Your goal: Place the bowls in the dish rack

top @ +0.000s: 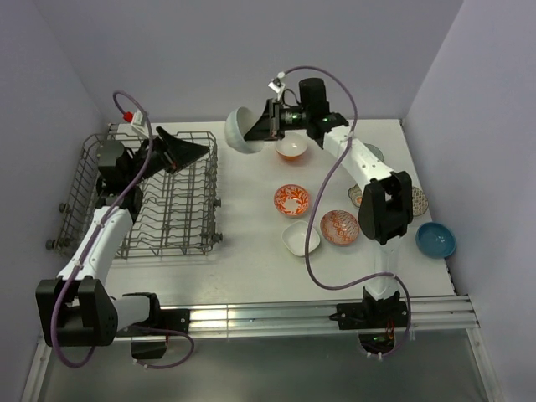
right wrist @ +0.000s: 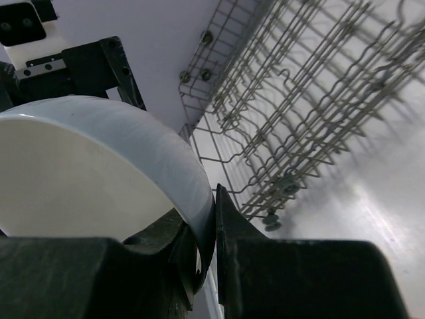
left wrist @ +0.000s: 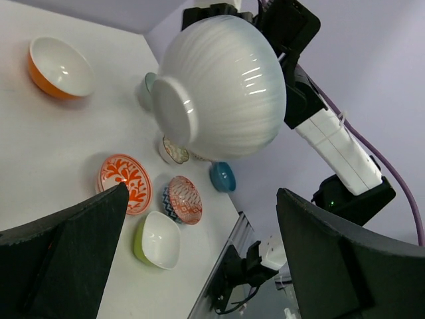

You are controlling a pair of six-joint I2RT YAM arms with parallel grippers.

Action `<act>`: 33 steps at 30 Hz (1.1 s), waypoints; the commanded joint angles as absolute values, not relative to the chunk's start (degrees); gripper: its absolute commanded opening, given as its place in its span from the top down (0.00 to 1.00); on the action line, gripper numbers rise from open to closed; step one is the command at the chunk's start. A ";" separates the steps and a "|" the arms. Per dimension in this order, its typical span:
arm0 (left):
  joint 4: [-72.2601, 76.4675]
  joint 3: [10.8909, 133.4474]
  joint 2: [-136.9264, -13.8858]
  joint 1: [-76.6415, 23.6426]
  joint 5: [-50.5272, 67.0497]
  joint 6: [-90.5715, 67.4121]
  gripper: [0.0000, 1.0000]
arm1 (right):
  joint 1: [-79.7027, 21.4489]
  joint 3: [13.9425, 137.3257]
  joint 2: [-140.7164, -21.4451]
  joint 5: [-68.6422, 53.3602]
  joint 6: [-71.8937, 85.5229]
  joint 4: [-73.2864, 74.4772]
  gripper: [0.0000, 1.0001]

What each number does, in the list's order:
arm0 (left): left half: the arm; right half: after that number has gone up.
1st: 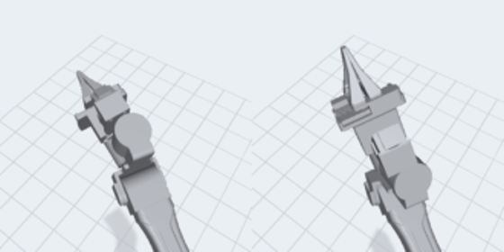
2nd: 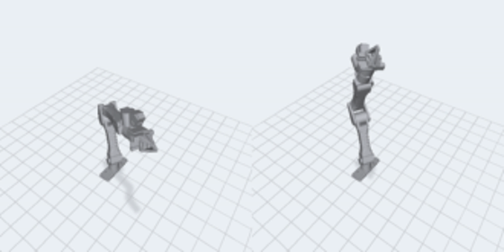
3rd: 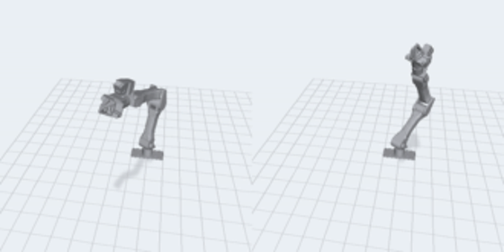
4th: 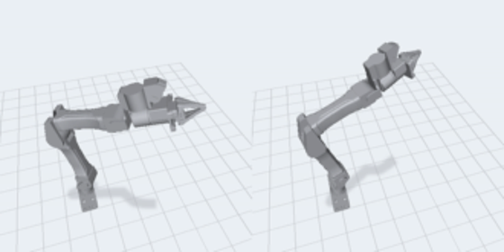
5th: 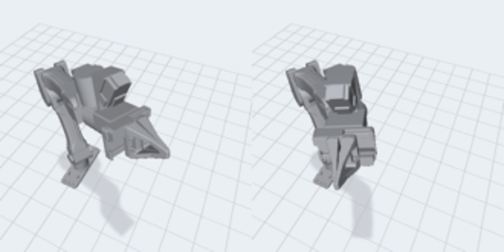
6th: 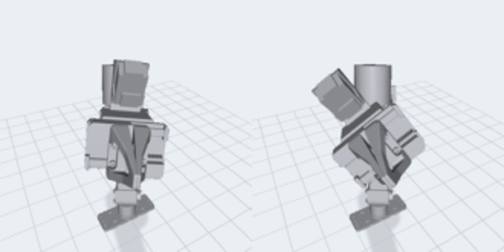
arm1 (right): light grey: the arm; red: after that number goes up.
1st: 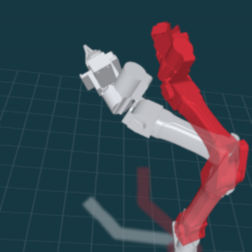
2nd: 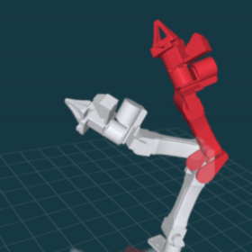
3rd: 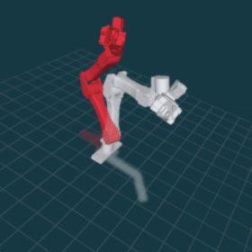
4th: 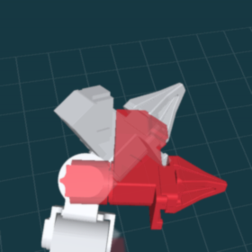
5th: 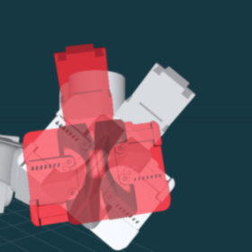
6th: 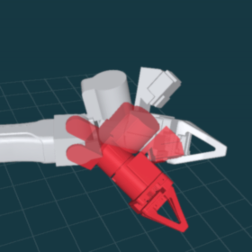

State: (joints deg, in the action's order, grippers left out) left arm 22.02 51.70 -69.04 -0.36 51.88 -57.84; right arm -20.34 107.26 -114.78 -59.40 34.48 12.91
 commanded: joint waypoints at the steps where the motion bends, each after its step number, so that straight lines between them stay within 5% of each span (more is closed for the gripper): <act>1: 26.71 49.32 -66.01 -3.07 47.64 -60.38 0.01 | -22.75 104.17 -114.79 -60.91 40.34 2.90 1.00; 33: 19.07 48.16 -64.07 -9.32 43.42 -58.62 0.01 | -31.11 102.22 -114.96 -49.22 32.52 11.51 1.00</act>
